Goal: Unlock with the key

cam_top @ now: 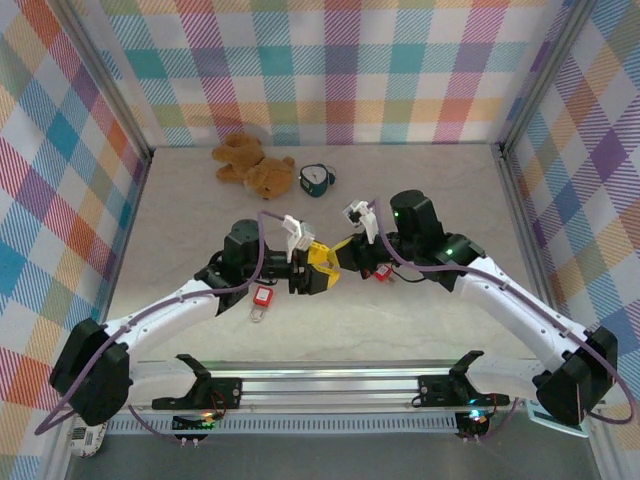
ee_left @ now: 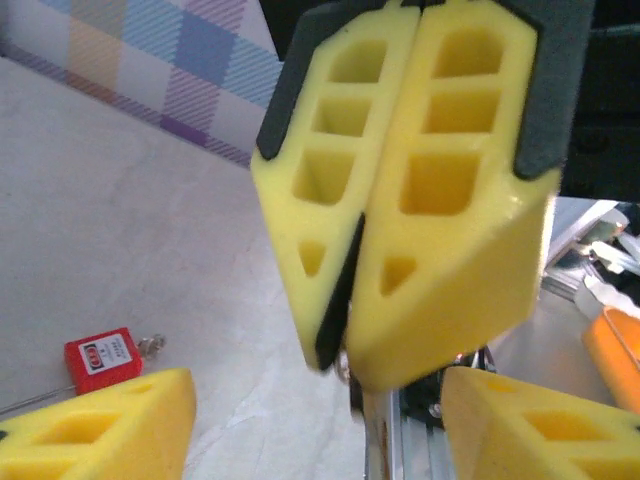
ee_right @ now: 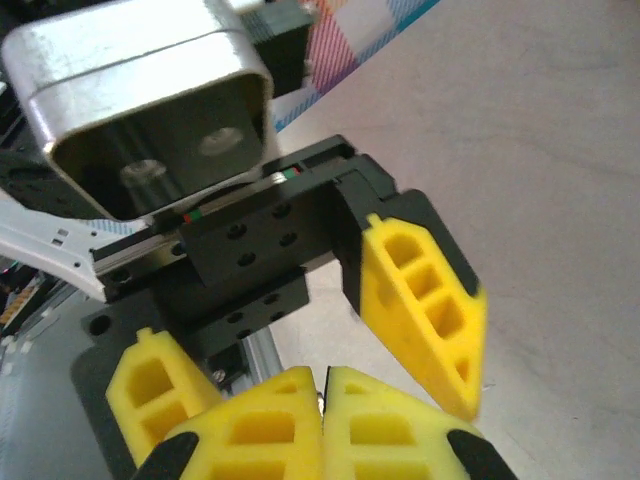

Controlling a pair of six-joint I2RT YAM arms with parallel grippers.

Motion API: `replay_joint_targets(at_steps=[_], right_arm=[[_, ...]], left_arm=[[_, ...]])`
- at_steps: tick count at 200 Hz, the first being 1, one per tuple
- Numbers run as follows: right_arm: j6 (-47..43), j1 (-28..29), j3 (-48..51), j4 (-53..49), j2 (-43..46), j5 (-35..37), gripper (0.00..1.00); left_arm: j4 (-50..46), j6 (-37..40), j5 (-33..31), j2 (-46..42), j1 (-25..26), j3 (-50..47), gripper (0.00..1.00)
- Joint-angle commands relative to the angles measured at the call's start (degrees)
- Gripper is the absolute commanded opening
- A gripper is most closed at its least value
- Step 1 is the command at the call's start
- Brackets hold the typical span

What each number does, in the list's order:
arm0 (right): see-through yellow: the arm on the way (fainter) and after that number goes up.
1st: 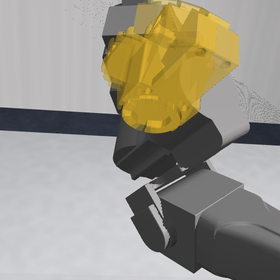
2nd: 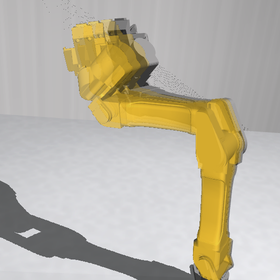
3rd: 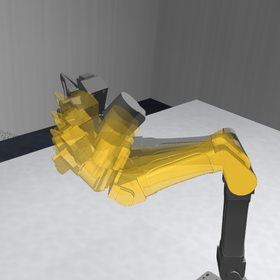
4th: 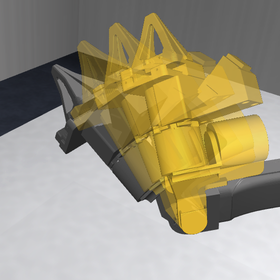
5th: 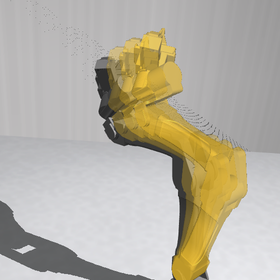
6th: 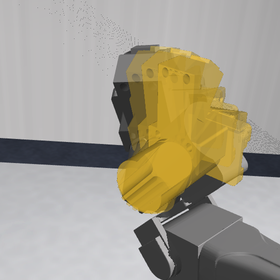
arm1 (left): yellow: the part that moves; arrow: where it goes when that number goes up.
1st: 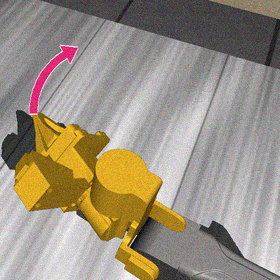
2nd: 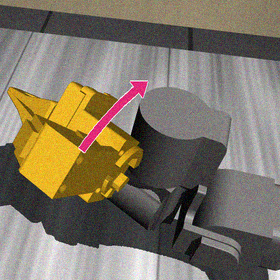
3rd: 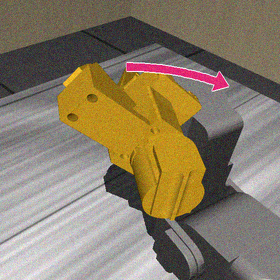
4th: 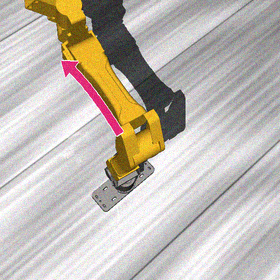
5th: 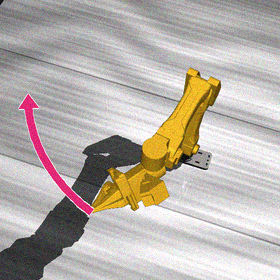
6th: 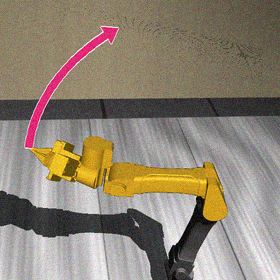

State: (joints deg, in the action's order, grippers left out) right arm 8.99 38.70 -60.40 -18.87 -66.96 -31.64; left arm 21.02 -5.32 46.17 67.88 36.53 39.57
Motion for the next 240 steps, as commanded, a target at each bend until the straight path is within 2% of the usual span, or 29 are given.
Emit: replay_joint_targets(at_steps=[1,31,44,56,63,86,107,134,147,167,180,202,222,233,240], right_arm=[[1.1,0.2,0.3,1.9,2.2,6.1,0.0],[-0.5,-0.2,-0.8,0.7,3.8,10.9,0.0],[-1.1,-0.6,-1.1,0.0,3.8,12.3,0.0],[-1.5,-0.8,-1.4,-0.7,3.7,13.3,0.0],[-1.7,-0.9,-1.3,-0.9,3.9,13.8,0.0],[-1.7,-1.3,-1.1,-1.3,4.3,14.7,0.0],[-1.3,-1.3,-0.6,-2.1,4.6,15.1,0.0],[-0.9,-1.2,1.2,-1.8,5.3,15.8,0.0],[-1.3,-1.3,2.1,-2.2,5.8,17.3,0.0],[-1.9,-1.3,2.9,-2.8,6.6,18.5,0.0],[-2.0,-1.3,3.5,-2.7,6.8,18.9,0.0],[-2.1,-1.3,4.3,-2.7,7.1,19.7,0.0],[-3.0,-1.3,4.4,-3.4,7.5,20.6,0.0],[-3.1,-1.3,4.3,-4.1,7.5,20.8,0.0],[-3.0,-1.3,4.2,-4.4,7.5,20.7,0.0]], left_arm=[[-0.9,1.5,-4.3,-4.6,-0.5,-1.9,0.74],[-6.4,1.9,-15.3,-12.5,-0.5,-5.1,0.73],[-10.1,1.8,-21.8,-16.7,-0.5,-5.8,0.72],[-14.3,0.7,-29.6,-19.9,-0.5,-5.6,0.66],[-17.8,-0.1,-34.2,-21.4,-0.5,-4.8,0.57],[-30.3,-3.0,-48.7,-24.4,-0.5,-0.5,0.19],[-35.2,-5.8,-58.3,-26.1,-0.6,0.0,0.0],[-44.5,-10.7,-63.8,-22.3,-1.1,1.5,0.0],[-50.2,-12.4,-64.2,-17.7,-1.1,3.6,0.23],[-57.5,-14.0,-64.7,-9.3,-1.3,7.4,0.32],[-60.5,-13.8,-64.5,-4.1,-1.4,9.7,0.48],[-66.7,-12.3,-65.4,4.7,-1.4,14.8,0.66],[-69.3,-10.1,-63.0,10.5,-1.4,17.2,0.7],[-70.1,-9.1,-60.8,12.7,-1.4,17.7,0.63],[-71.0,-9.0,-59.9,14.3,-1.4,18.3,0.62]])
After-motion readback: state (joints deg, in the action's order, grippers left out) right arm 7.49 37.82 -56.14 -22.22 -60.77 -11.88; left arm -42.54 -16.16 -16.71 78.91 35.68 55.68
